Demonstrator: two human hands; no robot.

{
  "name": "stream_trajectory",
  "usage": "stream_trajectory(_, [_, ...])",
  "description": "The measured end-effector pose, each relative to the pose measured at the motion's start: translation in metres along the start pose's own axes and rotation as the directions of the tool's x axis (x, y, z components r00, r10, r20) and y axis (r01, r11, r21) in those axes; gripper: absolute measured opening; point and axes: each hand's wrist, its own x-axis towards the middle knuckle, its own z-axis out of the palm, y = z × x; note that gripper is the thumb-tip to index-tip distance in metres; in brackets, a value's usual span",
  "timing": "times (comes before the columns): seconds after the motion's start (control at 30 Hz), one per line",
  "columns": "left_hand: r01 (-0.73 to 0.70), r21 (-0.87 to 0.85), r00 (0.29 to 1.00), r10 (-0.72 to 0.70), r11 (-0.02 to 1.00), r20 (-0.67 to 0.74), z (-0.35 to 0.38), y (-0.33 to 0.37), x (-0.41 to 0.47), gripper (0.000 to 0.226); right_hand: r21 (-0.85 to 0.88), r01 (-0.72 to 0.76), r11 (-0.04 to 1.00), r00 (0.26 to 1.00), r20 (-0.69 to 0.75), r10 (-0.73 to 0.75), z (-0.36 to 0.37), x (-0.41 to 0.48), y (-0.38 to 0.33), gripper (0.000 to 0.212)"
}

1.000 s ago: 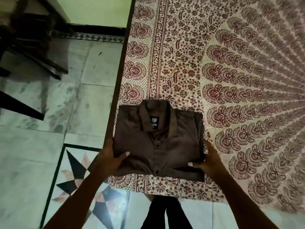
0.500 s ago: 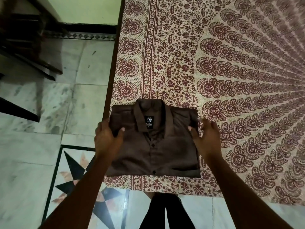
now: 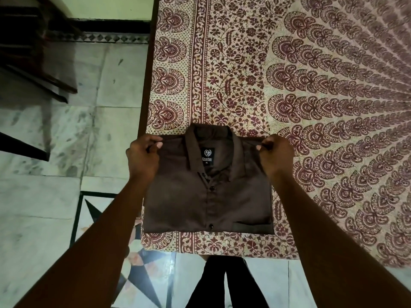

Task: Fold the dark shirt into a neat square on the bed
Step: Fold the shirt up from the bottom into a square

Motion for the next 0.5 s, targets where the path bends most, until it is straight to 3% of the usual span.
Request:
stream_trajectory(0.17, [0.107, -0.102, 0.994, -0.107, 0.989, 0.012, 0.003, -0.004, 0.010, 0.023, 0.115, 0.050, 0.992, 0.998, 0.021, -0.053, -0.002, -0.001, -0.004, 0.011])
stream_trajectory(0.27, [0.147, -0.180, 0.989, -0.141, 0.973, 0.045, 0.003, -0.006, 0.012, 0.013, 0.159, 0.066, 0.985, 0.998, -0.008, -0.065, -0.005, -0.007, -0.007, 0.007])
stream_trajectory(0.33, [0.197, -0.213, 0.979, -0.182, 0.957, 0.088, 0.000, -0.005, 0.011, 0.033, 0.168, 0.097, 0.981, 0.995, -0.026, -0.094, -0.006, -0.011, -0.003, 0.006])
stream_trajectory(0.43, [0.205, -0.019, 0.959, -0.197, 0.978, 0.205, -0.005, -0.006, 0.005, 0.058, 0.164, 0.116, 0.980, 0.993, -0.036, -0.111, -0.004, -0.014, 0.007, 0.007])
stream_trajectory(0.5, [0.193, 0.039, 0.951, -0.197, 0.980, 0.240, -0.007, -0.012, 0.005, 0.058, 0.180, 0.117, 0.977, 0.993, -0.053, -0.109, -0.004, -0.015, 0.011, 0.008])
